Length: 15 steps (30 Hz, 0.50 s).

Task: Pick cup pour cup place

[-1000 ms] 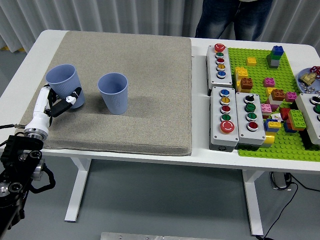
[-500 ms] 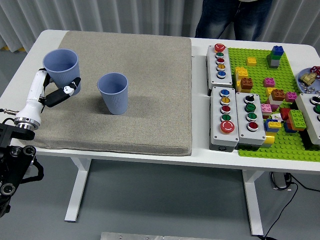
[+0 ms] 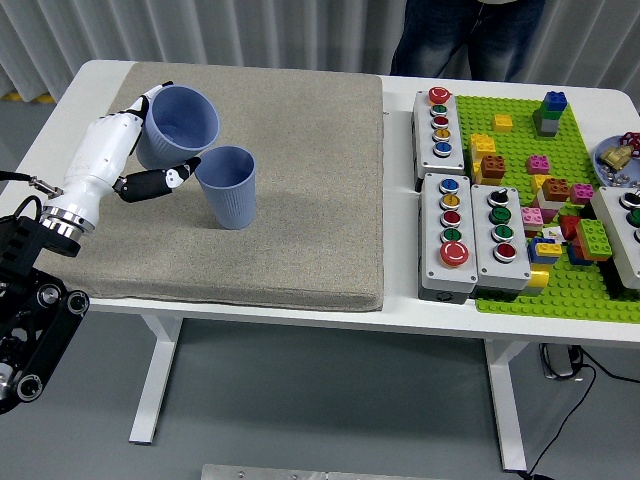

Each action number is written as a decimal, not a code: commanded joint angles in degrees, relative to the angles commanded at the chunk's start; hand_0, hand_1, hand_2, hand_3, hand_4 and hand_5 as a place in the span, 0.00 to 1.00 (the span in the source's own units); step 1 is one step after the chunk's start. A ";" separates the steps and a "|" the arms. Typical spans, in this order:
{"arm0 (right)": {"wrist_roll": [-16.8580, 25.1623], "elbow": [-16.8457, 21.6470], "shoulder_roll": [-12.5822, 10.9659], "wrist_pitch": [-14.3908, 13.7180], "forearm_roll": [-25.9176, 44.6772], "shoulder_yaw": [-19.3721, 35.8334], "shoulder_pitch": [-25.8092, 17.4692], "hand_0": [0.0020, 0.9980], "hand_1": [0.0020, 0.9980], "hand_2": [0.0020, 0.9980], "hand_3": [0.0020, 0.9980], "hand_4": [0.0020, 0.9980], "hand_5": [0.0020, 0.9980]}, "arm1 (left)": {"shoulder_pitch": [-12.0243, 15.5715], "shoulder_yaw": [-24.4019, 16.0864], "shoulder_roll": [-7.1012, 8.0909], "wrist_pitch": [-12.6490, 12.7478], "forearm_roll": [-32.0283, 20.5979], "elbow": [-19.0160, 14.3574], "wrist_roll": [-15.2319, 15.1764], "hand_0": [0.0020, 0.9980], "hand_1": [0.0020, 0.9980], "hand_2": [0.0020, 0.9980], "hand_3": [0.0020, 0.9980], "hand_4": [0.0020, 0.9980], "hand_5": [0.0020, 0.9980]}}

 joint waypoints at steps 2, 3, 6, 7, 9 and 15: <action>0.07 0.00 -0.01 -0.04 0.21 -0.12 0.00 0.77 0.72 0.75 0.62 0.21 0.30 | -0.31 0.32 0.19 0.05 1.02 -0.06 0.04 0.59 0.56 0.74 0.92 0.63 0.31; 0.10 0.00 -0.03 -0.05 0.34 -0.31 -0.02 0.77 0.72 0.75 0.62 0.21 0.30 | -1.15 0.65 0.47 0.21 2.84 0.32 0.21 0.59 0.56 0.74 0.92 0.63 0.31; 0.11 0.00 -0.05 -0.06 0.40 -0.37 -0.04 0.77 0.72 0.75 0.62 0.21 0.30 | -1.92 0.83 0.79 0.29 3.82 0.87 0.23 0.59 0.56 0.74 0.92 0.63 0.31; 0.14 0.00 -0.06 -0.09 0.50 -0.45 -0.06 0.77 0.72 0.75 0.62 0.21 0.30 | -2.46 0.78 1.03 0.29 4.03 1.48 0.14 0.59 0.56 0.74 0.92 0.63 0.31; 0.18 0.00 -0.05 -0.11 0.63 -0.51 -0.10 0.77 0.72 0.75 0.62 0.21 0.30 | -2.91 0.58 1.15 0.24 3.96 2.22 0.11 0.59 0.56 0.74 0.92 0.63 0.31; 0.23 0.00 -0.03 -0.23 0.96 -0.74 -0.09 0.77 0.72 0.75 0.62 0.21 0.30 | -3.93 -0.36 1.51 0.09 5.15 4.91 -0.04 0.59 0.56 0.74 0.92 0.63 0.31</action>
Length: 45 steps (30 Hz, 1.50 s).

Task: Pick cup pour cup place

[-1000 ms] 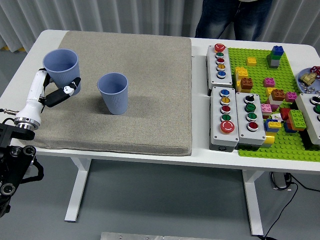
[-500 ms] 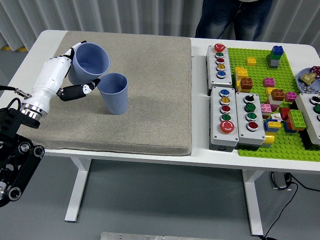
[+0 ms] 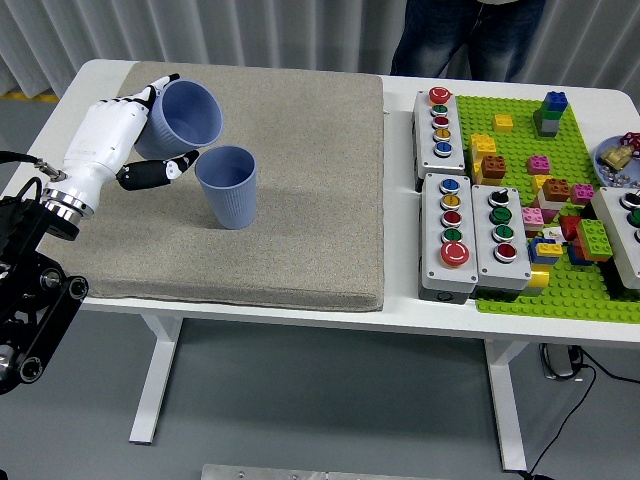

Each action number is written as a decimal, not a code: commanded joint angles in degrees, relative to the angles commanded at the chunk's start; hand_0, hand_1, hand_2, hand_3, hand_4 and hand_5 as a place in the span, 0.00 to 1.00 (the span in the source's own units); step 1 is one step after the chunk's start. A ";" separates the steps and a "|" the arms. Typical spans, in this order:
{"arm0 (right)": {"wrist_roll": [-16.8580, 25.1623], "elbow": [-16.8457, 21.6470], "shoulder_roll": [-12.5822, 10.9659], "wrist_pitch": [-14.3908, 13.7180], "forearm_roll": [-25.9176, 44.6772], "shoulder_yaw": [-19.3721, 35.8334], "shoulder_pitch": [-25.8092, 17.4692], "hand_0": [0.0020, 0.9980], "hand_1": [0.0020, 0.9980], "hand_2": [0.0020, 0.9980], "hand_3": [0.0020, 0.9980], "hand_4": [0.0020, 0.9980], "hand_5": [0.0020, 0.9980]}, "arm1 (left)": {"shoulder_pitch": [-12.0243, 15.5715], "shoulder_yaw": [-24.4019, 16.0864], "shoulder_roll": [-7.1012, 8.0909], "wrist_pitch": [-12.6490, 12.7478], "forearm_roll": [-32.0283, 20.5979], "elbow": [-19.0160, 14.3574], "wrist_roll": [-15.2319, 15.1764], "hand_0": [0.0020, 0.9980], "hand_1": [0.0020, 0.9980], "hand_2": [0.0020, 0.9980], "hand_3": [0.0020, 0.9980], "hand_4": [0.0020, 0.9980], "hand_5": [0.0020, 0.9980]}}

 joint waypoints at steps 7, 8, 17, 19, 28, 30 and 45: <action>-0.08 0.00 0.12 -0.09 0.04 -0.07 -0.14 0.77 0.72 0.76 0.62 0.21 0.30 | 0.04 0.36 1.51 0.18 0.62 2.31 -0.20 0.59 0.56 0.74 0.92 0.63 0.31; -0.10 0.00 0.14 -0.09 0.04 -0.04 -0.21 0.77 0.72 0.76 0.63 0.21 0.30 | 0.11 0.68 1.94 0.28 0.62 2.24 -0.15 0.59 0.56 0.74 0.92 0.63 0.31; -0.07 0.00 0.06 -0.04 0.17 -0.10 -0.30 0.77 0.72 0.76 0.63 0.21 0.30 | 0.25 2.80 4.92 1.23 0.62 0.35 0.13 0.59 0.56 0.74 0.92 0.63 0.30; -0.03 0.00 0.03 -0.03 0.22 -0.15 -0.27 0.77 0.72 0.76 0.63 0.21 0.30 | 0.14 3.07 5.11 1.49 0.62 0.01 0.24 0.59 0.56 0.74 0.92 0.63 0.30; 0.05 0.00 -0.11 -0.11 0.73 -0.58 -0.12 0.77 0.72 0.75 0.62 0.21 0.30 | -1.51 7.41 8.49 2.81 0.62 -0.53 1.44 0.60 0.56 0.74 0.91 0.63 0.31; 0.15 0.00 -0.19 -0.09 0.93 -0.68 -0.13 0.77 0.72 0.75 0.62 0.21 0.30 | -2.24 8.59 9.62 2.93 0.62 0.00 1.79 0.60 0.56 0.74 0.91 0.63 0.31; 0.49 0.00 -0.52 -0.15 1.54 -1.05 -0.02 0.77 0.72 0.75 0.62 0.21 0.29 | -5.18 15.19 13.20 4.35 0.62 0.90 3.74 0.60 0.56 0.74 0.91 0.63 0.28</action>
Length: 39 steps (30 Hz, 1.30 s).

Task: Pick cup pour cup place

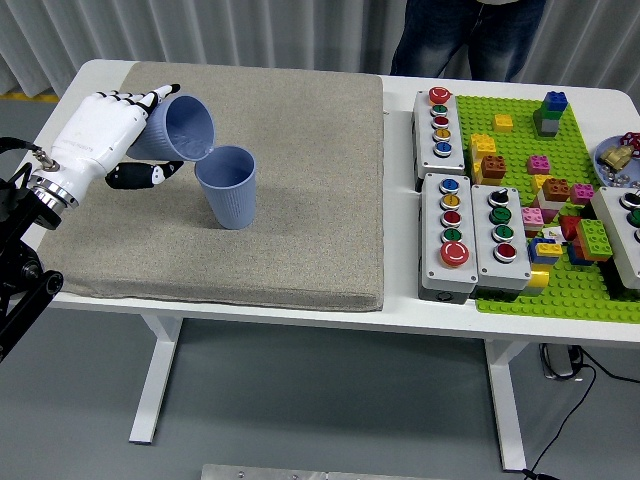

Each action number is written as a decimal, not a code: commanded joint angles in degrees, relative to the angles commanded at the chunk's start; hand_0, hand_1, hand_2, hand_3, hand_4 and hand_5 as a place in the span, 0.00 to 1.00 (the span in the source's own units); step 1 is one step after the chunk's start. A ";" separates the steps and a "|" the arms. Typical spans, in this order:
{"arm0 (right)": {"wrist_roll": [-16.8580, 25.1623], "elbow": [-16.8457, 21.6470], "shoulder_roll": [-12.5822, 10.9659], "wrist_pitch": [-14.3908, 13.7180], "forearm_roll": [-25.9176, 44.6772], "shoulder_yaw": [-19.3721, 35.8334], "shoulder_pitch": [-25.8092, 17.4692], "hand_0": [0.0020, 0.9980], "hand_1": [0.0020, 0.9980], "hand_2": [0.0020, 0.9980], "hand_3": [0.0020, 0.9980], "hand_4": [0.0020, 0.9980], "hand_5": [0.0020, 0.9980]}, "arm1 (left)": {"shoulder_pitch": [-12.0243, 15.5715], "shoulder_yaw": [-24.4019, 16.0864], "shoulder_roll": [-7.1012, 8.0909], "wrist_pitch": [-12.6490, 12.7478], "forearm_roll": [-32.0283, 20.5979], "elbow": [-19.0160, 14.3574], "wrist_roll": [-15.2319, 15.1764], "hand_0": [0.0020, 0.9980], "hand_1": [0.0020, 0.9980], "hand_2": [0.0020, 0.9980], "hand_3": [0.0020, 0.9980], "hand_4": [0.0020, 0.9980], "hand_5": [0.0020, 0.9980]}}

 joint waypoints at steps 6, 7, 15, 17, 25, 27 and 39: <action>0.04 0.00 -0.10 -0.01 -0.07 0.07 0.01 0.77 0.72 0.75 0.62 0.21 0.29 | -1.09 2.60 1.33 0.32 0.00 -0.11 0.39 0.60 0.56 0.74 0.91 0.62 0.27; 0.04 0.00 -0.12 -0.02 -0.07 0.07 0.02 0.77 0.72 0.75 0.62 0.21 0.29 | -1.24 2.84 1.46 0.33 0.00 -0.09 0.41 0.60 0.56 0.74 0.91 0.62 0.27; 0.22 0.00 -0.17 -0.07 0.07 0.09 -0.03 0.77 0.72 0.75 0.62 0.21 0.29 | -1.56 3.48 1.69 0.45 0.00 0.07 0.08 0.60 0.56 0.73 0.90 0.62 0.27; 0.23 0.00 -0.18 -0.08 0.06 0.08 -0.05 0.77 0.72 0.75 0.62 0.21 0.29 | -1.47 3.51 1.70 0.46 0.00 -0.01 0.06 0.60 0.56 0.73 0.88 0.62 0.27; 0.22 0.00 -0.20 -0.11 -0.04 0.08 -0.07 0.77 0.72 0.75 0.62 0.21 0.28 | -1.79 4.40 2.21 0.77 0.00 -0.25 0.35 0.60 0.56 0.73 0.87 0.62 0.27; 0.28 0.00 -0.20 -0.13 0.10 0.01 -0.09 0.77 0.72 0.75 0.62 0.21 0.28 | -2.20 5.03 2.55 0.87 0.00 -0.25 0.61 0.60 0.56 0.73 0.87 0.62 0.27; 0.51 0.00 -0.41 -0.21 0.60 -0.41 -0.36 0.77 0.72 0.75 0.62 0.21 0.28 | -5.46 8.91 5.33 1.70 0.00 -0.04 2.08 0.60 0.56 0.72 0.87 0.62 0.27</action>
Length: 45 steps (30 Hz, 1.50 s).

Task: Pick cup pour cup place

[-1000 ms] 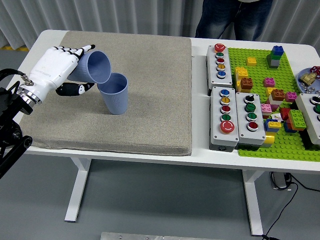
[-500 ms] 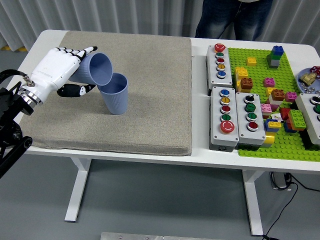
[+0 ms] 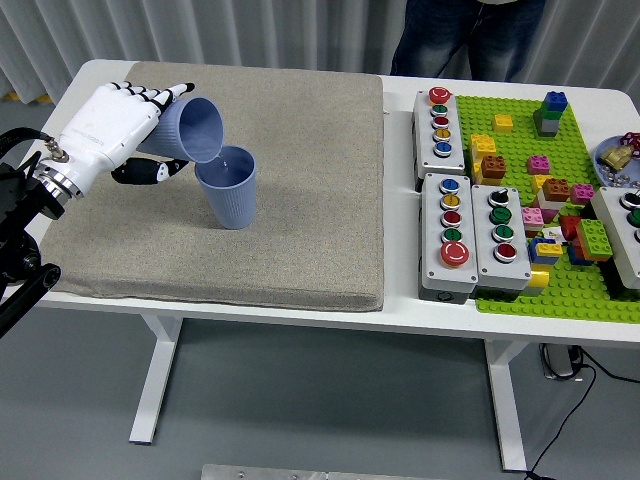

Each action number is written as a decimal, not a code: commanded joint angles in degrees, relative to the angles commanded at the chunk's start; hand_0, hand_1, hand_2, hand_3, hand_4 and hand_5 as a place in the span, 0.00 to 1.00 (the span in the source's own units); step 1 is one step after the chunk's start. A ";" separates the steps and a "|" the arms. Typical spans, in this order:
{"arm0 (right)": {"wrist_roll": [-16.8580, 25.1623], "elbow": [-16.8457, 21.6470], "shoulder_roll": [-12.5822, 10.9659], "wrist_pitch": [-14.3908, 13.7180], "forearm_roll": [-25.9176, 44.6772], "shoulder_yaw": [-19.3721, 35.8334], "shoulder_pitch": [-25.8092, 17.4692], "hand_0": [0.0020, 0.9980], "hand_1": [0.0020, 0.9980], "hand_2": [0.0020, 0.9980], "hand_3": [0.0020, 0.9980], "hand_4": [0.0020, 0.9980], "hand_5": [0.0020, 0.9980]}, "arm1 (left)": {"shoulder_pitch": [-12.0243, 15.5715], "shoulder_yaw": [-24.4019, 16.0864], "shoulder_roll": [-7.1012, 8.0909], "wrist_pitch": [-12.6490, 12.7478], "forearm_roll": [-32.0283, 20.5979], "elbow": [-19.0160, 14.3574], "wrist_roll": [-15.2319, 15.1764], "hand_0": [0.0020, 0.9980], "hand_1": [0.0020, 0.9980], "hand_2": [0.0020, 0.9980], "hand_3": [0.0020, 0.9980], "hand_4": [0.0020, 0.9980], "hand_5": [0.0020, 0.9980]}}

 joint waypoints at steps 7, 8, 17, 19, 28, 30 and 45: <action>0.15 0.00 -0.11 -0.06 0.30 -0.12 0.01 0.77 0.72 0.75 0.62 0.21 0.28 | -1.50 2.76 0.99 0.30 0.00 0.10 0.42 0.60 0.56 0.72 0.87 0.62 0.26; 0.17 0.00 -0.13 -0.05 0.43 -0.23 0.02 0.77 0.72 0.75 0.62 0.21 0.28 | -1.72 3.33 1.14 0.44 0.00 0.18 0.63 0.60 0.56 0.71 0.86 0.61 0.27; 0.20 0.00 -0.21 -0.06 0.52 -0.27 0.05 0.77 0.72 0.75 0.63 0.21 0.27 | -2.50 4.95 1.84 0.82 0.00 0.66 0.57 0.60 0.56 0.71 0.84 0.61 0.27; 0.20 0.00 -0.20 -0.07 0.53 -0.26 0.06 0.77 0.72 0.75 0.63 0.21 0.27 | -2.49 4.92 1.83 0.86 0.00 0.67 0.50 0.60 0.56 0.71 0.84 0.61 0.27; 0.16 0.00 -0.19 -0.11 0.58 -0.28 0.12 0.77 0.72 0.75 0.63 0.21 0.27 | -2.62 4.34 1.79 1.06 0.00 0.85 0.27 0.60 0.56 0.71 0.75 0.61 0.26; 0.19 0.00 -0.18 -0.10 0.65 -0.26 0.09 0.77 0.72 0.75 0.63 0.21 0.27 | -2.60 4.37 1.79 1.16 0.00 0.86 0.14 0.60 0.56 0.71 0.75 0.61 0.26; 0.26 0.00 -0.29 -0.09 0.77 -0.36 0.15 0.77 0.72 0.75 0.63 0.21 0.27 | -3.71 5.78 2.35 1.04 0.00 0.99 0.41 0.60 0.56 0.71 0.73 0.61 0.27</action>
